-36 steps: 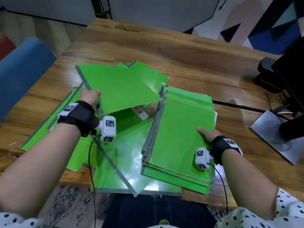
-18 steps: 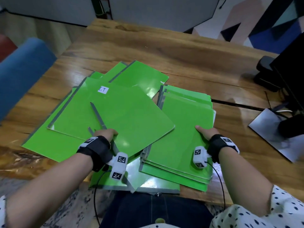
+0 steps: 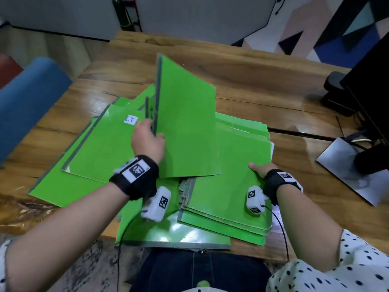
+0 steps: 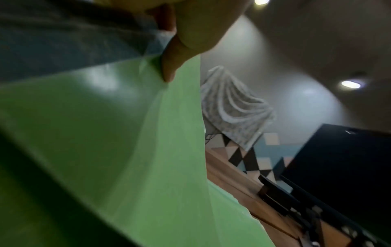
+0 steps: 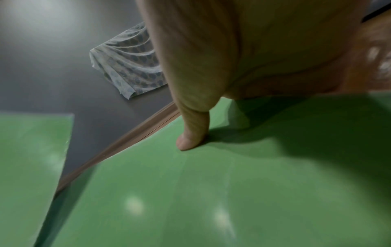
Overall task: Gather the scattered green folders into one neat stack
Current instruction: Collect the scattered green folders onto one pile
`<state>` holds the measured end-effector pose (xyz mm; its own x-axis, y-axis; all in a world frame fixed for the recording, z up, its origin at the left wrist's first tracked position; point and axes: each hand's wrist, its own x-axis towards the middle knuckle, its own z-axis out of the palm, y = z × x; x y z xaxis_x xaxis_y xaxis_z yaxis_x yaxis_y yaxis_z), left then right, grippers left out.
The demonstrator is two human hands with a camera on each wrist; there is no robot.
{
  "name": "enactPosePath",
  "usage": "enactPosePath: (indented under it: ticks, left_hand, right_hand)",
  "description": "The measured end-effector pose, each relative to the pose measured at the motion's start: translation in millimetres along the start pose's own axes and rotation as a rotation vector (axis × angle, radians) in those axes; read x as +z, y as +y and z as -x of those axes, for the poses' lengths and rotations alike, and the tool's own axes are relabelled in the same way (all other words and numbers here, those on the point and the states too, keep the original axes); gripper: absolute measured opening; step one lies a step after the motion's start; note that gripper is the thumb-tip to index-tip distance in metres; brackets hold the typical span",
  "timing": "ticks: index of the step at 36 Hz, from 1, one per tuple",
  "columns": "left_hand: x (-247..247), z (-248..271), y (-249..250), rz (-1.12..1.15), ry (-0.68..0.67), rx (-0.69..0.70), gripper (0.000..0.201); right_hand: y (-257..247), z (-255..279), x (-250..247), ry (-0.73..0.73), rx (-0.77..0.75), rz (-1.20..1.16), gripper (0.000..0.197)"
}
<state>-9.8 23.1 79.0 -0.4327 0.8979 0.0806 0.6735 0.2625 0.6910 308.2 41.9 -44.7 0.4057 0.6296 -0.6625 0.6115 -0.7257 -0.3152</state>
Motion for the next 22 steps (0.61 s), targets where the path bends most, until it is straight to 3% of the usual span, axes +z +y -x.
enactPosePath:
  ticks: [3,8,16,19,20,22]
  left_hand:
    - [-2.2,-14.1,32.2,-0.078,-0.08,0.131,0.036]
    - [-6.8,-47.6,77.3,-0.164,-0.203,0.172,0.024]
    - [-40.0,-102.7,133.6,0.02,-0.141,0.169,0.028]
    - [-46.5,-111.2,138.2,0.138,-0.203,0.125,0.019]
    - [-44.2,-110.7,134.0,0.15,-0.25,0.11,0.014]
    - [-27.9,-107.7,116.9,0.149,-0.368,0.077,0.023]
  right_hand:
    - [-3.1,3.7,-1.1,-0.004,0.002,0.03,0.079]
    - [0.9,5.6,-2.1,-0.018,-0.008,0.034,0.078]
    - [3.1,6.1,-7.3,-0.057,-0.021,-0.095,0.074]
    - [20.4,-24.0,-8.5,-0.104,-0.052,-0.275,0.094]
    - [34.2,-52.5,-4.5,-0.118,-0.077,-0.328,0.111]
    - [53.4,-82.8,0.9,-0.183,-0.089,-0.461,0.141]
